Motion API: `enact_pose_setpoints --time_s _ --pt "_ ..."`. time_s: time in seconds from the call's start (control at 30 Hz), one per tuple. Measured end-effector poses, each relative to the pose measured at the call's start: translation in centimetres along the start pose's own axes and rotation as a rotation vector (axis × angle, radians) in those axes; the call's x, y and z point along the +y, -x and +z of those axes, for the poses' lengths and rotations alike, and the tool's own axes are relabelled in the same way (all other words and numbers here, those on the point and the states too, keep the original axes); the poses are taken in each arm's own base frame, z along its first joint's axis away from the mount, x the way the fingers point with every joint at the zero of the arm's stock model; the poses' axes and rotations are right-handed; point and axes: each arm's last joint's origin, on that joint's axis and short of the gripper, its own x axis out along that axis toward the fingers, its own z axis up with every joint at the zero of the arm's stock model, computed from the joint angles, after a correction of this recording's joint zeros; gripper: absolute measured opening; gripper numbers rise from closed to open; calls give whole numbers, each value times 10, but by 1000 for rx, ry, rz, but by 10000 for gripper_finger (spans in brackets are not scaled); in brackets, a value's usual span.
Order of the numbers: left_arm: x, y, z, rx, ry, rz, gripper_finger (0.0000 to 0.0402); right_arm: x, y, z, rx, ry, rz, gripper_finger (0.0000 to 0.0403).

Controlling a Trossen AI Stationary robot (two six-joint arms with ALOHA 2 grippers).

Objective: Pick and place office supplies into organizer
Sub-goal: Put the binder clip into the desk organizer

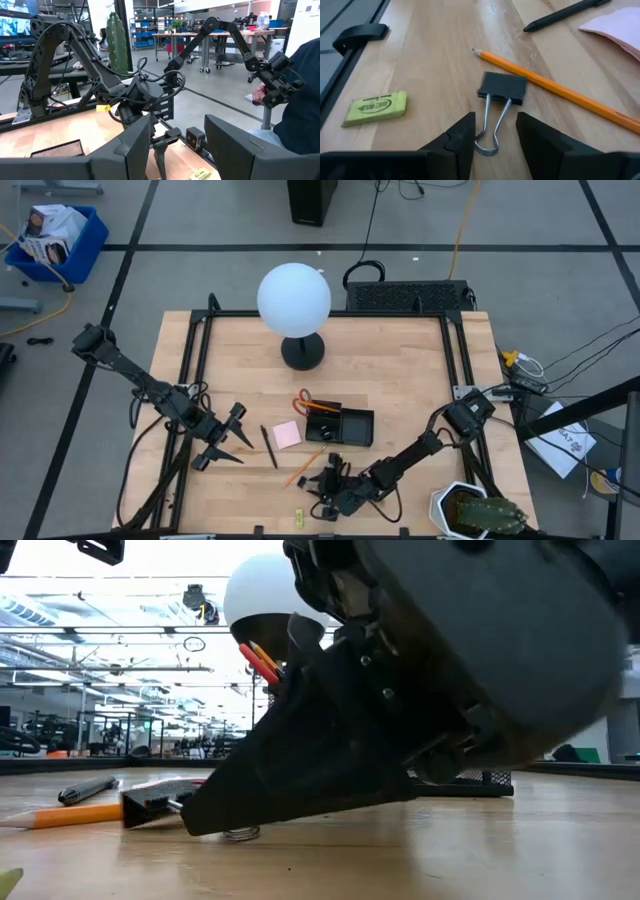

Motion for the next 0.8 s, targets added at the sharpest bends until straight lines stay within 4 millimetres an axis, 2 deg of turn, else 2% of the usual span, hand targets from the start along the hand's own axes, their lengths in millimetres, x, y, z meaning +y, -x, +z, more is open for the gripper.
enact_pose_setpoints --time_s 0.13,0.27,0.5,0.57,0.8 --pt "0 0 0 -3 2 0 196 -1 -1 0 7 4 -11 137" --pt "0 0 1 -4 4 0 196 -6 -3 1 26 -25 -11 115" --pt "0 0 0 -1 18 0 196 -9 -5 3 47 -30 6 23" --pt "0 0 0 -1 18 0 196 -9 -5 3 52 -12 11 7" --pt "0 0 0 0 22 0 196 -8 -5 2 38 24 2 2"
